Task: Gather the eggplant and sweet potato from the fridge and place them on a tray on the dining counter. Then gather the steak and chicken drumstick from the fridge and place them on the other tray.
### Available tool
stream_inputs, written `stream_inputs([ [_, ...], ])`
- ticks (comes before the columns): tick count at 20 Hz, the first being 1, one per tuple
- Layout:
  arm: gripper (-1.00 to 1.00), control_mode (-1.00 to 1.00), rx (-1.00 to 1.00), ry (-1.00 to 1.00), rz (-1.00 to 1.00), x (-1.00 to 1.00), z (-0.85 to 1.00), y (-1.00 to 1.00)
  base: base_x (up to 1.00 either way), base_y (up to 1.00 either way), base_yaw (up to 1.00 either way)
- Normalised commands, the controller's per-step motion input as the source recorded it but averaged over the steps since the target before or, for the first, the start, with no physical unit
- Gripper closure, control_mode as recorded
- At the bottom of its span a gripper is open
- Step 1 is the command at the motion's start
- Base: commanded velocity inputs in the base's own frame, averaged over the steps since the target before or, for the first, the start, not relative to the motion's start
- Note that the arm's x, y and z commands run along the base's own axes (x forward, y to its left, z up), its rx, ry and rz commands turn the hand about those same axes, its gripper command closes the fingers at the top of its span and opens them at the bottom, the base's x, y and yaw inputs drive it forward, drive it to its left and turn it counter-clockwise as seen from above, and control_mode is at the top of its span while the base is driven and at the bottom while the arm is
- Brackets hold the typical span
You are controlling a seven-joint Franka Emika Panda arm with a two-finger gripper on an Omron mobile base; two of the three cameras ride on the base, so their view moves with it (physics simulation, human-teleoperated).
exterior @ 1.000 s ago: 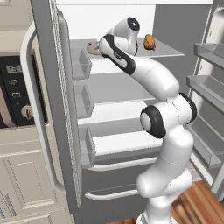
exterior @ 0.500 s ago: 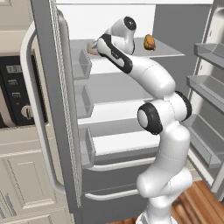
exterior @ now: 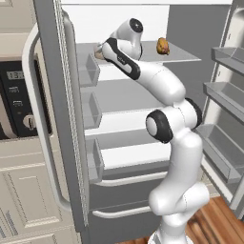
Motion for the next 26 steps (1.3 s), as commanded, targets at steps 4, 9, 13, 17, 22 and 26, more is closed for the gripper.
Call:
stream_inputs([
  [4, -1.0, -1.0, 0.0, 0.02, 0.0, 0.28, 0.0, 0.0, 0.0, 0.0, 0.0],
  [9, -1.0, -1.0, 0.0, 0.0, 0.0, 0.23, 0.0, 0.0, 0.0, 0.0, 0.0],
  [13, -1.0, -1.0, 0.0, 0.02, 0.0, 0.2, 0.0, 0.0, 0.0, 0.0, 0.0],
  [17, -1.0, -1.0, 0.0, 0.05, 0.0, 0.05, -0.04, 0.0, 0.0, 0.0, 0.0],
  [22, -1.0, -1.0, 0.0, 0.06, 0.0, 0.0, -0.16, 0.0, 0.0, 0.0, 0.0],
  [26, -1.0, -1.0, 0.0, 0.01, 0.0, -0.03, -0.28, 0.0, 0.0, 0.0, 0.0],
])
